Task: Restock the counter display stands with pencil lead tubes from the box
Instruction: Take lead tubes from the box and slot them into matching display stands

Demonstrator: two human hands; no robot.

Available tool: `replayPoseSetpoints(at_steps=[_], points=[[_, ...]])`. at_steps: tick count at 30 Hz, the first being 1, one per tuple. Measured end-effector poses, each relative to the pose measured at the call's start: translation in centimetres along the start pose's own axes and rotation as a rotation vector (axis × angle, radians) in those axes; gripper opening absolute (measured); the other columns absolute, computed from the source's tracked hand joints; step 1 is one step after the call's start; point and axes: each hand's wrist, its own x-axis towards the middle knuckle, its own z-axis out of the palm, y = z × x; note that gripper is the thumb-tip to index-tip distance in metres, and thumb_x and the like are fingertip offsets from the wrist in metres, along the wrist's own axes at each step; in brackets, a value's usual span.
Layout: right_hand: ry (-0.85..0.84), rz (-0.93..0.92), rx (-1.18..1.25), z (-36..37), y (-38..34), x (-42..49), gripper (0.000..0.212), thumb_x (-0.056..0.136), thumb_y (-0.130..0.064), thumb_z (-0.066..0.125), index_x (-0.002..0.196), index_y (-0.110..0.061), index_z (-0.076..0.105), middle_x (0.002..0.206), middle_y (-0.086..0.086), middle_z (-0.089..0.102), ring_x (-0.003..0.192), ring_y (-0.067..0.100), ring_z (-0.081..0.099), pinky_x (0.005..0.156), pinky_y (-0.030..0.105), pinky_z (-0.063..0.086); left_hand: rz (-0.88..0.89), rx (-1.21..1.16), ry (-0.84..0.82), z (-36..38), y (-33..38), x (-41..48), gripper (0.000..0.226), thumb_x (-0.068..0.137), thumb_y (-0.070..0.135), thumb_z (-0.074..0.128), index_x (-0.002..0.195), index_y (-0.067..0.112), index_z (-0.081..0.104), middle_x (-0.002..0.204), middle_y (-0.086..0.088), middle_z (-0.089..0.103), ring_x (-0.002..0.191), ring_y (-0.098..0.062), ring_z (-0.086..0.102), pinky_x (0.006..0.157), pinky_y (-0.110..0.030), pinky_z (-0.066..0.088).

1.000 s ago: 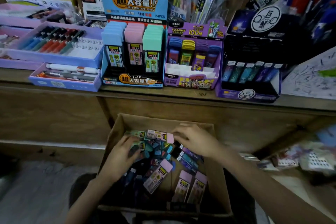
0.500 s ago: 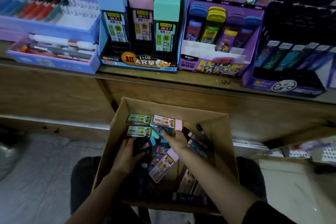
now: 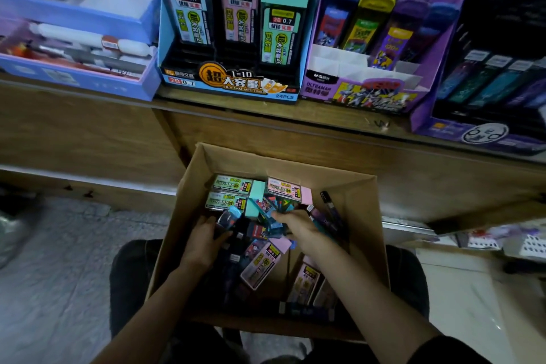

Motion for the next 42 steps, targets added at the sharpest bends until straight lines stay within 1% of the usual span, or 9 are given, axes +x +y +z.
replayPoseSetpoints(at_steps=[5, 7, 9, 12, 17, 23, 28, 34, 42], points=[[-0.061, 0.041, 0.043, -1.4, 1.2, -1.0, 0.009, 0.087, -0.018, 0.065, 0.085, -0.010, 0.060, 0.091, 0.005, 0.065, 0.080, 0.018, 0.062, 0.078, 0.035, 0.053, 0.052, -0.089, 0.075, -0.4, 0.8, -0.6, 0.023, 0.090, 0.022, 0.061, 0.107, 0.007, 0.056, 0.106, -0.012, 0.064, 0.099, -0.026, 0.061, 0.078, -0.030, 0.045], [-0.077, 0.038, 0.075, -2.1, 1.6, -2.0, 0.009, 0.088, -0.015, 0.063, 0.081, -0.013, 0.058, 0.084, 0.003, 0.064, 0.075, 0.015, 0.062, 0.066, 0.028, 0.055, 0.048, -0.230, 0.080, -0.6, 1.4, -0.9, 0.015, 0.090, 0.021, 0.061, 0.100, 0.011, 0.054, 0.095, -0.005, 0.068, 0.084, -0.018, 0.065, 0.066, -0.025, 0.050], [-0.082, 0.025, 0.115, -2.9, 2.0, -2.9, 0.005, 0.089, -0.013, 0.062, 0.085, -0.011, 0.058, 0.084, 0.004, 0.065, 0.074, 0.014, 0.062, 0.055, 0.023, 0.052, 0.019, -0.382, 0.077, -0.5, 2.1, -1.1, 0.012, 0.089, 0.018, 0.062, 0.094, 0.010, 0.054, 0.079, -0.005, 0.070, 0.066, -0.014, 0.067, 0.057, -0.027, 0.053], [-0.069, -0.050, 0.152, -4.0, 2.5, -4.3, 0.012, 0.088, -0.012, 0.062, 0.099, -0.006, 0.062, 0.096, 0.011, 0.067, 0.086, 0.022, 0.065, 0.071, 0.029, 0.055, -0.025, -0.610, 0.034, 0.0, 3.3, -1.4, 0.018, 0.091, 0.016, 0.060, 0.089, -0.001, 0.059, 0.061, -0.007, 0.066, 0.049, -0.015, 0.060, 0.050, -0.028, 0.047], [-0.059, -0.200, 0.261, -4.6, 2.9, -6.6, 0.011, 0.085, -0.015, 0.067, 0.091, -0.018, 0.059, 0.094, 0.000, 0.063, 0.086, 0.014, 0.064, 0.074, 0.025, 0.053, -0.196, -0.975, -0.076, 1.6, 5.7, -3.0, 0.031, 0.090, 0.040, 0.056, 0.099, 0.011, 0.060, 0.073, -0.001, 0.071, 0.064, -0.014, 0.068, 0.057, -0.024, 0.055], [-0.120, -0.476, 0.127, -3.8, 1.6, -9.5, 0.005, 0.088, -0.010, 0.062, 0.091, -0.014, 0.060, 0.085, -0.001, 0.064, 0.078, 0.010, 0.062, 0.073, 0.020, 0.049, -0.067, -1.282, -0.265, 2.1, 9.7, -4.8, 0.066, 0.074, 0.042, 0.066, 0.127, 0.007, 0.049, 0.111, -0.014, 0.068, 0.094, -0.024, 0.069, 0.075, -0.033, 0.055], [-0.052, -0.600, -0.055, -4.6, 0.9, -11.5, 0.019, 0.084, -0.015, 0.068, 0.095, -0.001, 0.063, 0.087, 0.007, 0.065, 0.082, 0.015, 0.060, 0.076, 0.031, 0.047, 0.031, -1.263, -0.229, 1.6, 11.7, -5.6, 0.053, 0.070, 0.031, 0.071, 0.115, 0.006, 0.060, 0.097, -0.010, 0.072, 0.086, -0.019, 0.070, 0.066, -0.027, 0.056], [0.091, -0.680, -0.251, -8.2, -1.4, -13.4, 0.023, 0.087, -0.045, 0.059, 0.084, -0.022, 0.066, 0.082, -0.007, 0.066, 0.080, 0.009, 0.063, 0.072, 0.027, 0.049, 0.109, -1.188, -0.247, 0.7, 13.6, -6.2, 0.013, 0.084, 0.015, 0.063, 0.095, 0.007, 0.065, 0.081, -0.006, 0.071, 0.072, -0.013, 0.070, 0.059, -0.023, 0.054], [0.057, -0.732, 0.074, -9.2, -4.3, -14.0, 0.017, 0.086, -0.013, 0.063, 0.073, -0.024, 0.064, 0.075, -0.007, 0.064, 0.064, -0.006, 0.058, 0.059, 0.012, 0.042, 0.225, -1.083, -0.202, -0.8, 17.5, -7.3, 0.011, 0.088, 0.007, 0.060, 0.090, 0.015, 0.068, 0.077, -0.001, 0.073, 0.070, -0.012, 0.070, 0.057, -0.022, 0.053]])
